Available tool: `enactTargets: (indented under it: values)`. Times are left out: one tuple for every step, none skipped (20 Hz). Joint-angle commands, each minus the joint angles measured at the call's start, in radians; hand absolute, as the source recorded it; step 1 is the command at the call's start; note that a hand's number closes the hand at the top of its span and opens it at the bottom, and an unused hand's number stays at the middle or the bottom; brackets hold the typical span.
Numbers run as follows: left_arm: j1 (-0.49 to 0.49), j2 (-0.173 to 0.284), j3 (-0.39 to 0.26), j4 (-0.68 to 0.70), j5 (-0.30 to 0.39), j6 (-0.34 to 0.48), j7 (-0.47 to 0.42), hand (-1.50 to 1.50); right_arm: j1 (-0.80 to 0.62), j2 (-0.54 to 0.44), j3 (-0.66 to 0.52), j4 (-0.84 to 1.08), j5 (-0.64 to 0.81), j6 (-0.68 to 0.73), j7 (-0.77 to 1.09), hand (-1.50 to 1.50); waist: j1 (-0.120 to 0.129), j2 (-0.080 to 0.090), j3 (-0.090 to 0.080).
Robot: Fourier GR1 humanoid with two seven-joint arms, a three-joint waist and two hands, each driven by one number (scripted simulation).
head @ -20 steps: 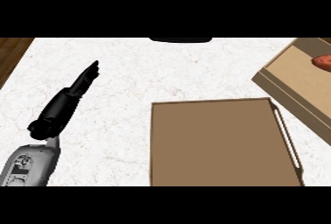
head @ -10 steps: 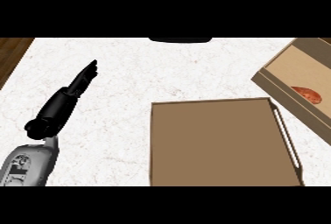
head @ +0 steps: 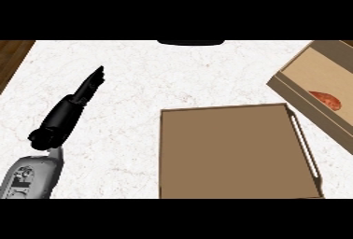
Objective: Pick the sweet potato from the tray and place it in the cardboard box
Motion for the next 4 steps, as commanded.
enactTargets:
  values:
    - [-0.009, 0.019, 0.019, 0.016, 0.009, -0.017, -0.023, 0.0, 0.012, -0.048, -0.119, 0.055, -0.109, -0.023, 0.058, -1.5, 0.01, 0.008, 0.0]
    - [-0.011, 0.029, 0.031, 0.014, 0.017, -0.025, -0.029, 0.0, 0.059, -0.047, -0.125, 0.059, -0.115, -0.035, 0.031, -1.5, 0.011, 0.009, 0.001]
    - [0.008, -0.02, -0.025, -0.036, -0.012, 0.005, 0.023, 0.0, 0.017, -0.08, -0.134, 0.047, -0.124, -0.032, 0.068, -1.5, 0.025, 0.008, 0.001]
    - [-0.034, -0.004, -0.005, 0.015, -0.01, -0.003, -0.009, 0.0, 0.085, -0.098, -0.142, 0.048, -0.131, 0.002, 0.008, -1.5, 0.007, 0.015, 0.003]
